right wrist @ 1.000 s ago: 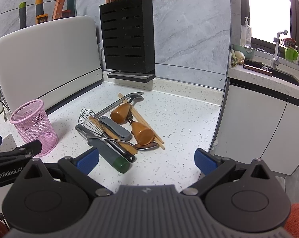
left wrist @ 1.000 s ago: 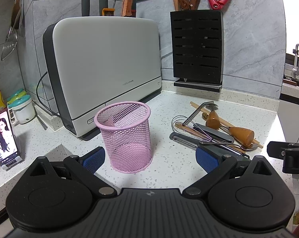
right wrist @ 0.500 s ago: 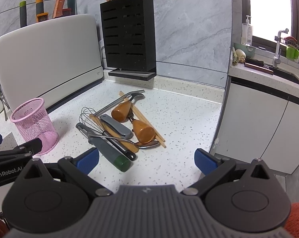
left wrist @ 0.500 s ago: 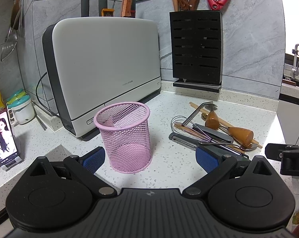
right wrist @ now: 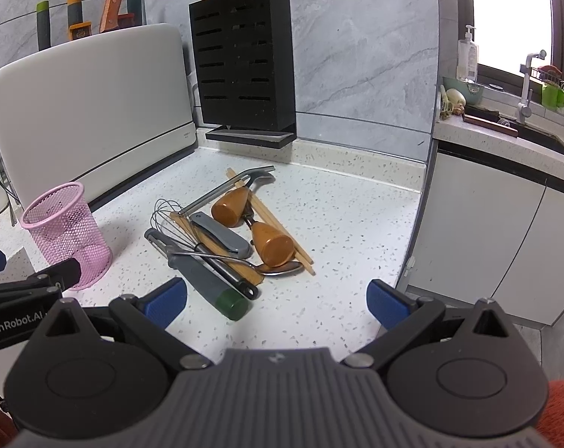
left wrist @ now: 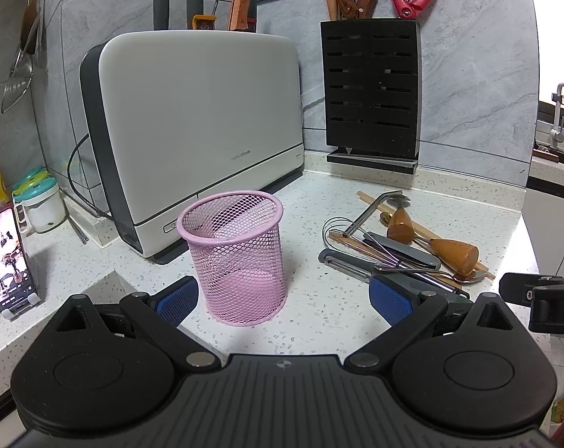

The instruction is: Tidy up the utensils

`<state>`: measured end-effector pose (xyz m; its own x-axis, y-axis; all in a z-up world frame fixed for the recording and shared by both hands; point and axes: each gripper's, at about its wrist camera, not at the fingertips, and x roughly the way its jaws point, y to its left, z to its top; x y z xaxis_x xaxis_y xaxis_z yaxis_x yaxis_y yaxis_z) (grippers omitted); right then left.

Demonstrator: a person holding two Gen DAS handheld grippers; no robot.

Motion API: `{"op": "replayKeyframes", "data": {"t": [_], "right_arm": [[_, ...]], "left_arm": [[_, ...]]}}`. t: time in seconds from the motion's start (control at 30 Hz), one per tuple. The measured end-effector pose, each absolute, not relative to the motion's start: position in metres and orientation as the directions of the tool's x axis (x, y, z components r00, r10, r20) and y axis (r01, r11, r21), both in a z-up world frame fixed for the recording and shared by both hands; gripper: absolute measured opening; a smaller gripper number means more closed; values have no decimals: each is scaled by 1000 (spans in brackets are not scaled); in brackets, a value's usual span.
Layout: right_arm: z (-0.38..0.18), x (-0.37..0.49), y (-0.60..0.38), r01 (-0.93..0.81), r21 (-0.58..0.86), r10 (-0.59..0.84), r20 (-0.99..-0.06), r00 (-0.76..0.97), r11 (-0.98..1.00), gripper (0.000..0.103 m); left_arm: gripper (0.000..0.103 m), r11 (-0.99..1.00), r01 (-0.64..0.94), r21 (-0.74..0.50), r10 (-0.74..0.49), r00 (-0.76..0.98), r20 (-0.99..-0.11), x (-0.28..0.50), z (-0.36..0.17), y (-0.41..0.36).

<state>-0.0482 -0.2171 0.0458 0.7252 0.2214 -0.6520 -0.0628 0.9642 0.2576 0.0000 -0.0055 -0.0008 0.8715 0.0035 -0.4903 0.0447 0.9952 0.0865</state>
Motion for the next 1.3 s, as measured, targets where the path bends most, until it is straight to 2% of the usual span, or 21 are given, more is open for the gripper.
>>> {"op": "replayKeyframes", "data": {"t": [0.93,1.3], "right_arm": [[44,-48,-216,-64,255,222,-660,718,965,100],[48,-40,-213,-97,225,226,-664,712,970,100]], "left_arm": [[103,995,45,86,4,869,-495,0,-1,-6],[103,994,35,103,24,850,-526,12,-1,-3]]}}
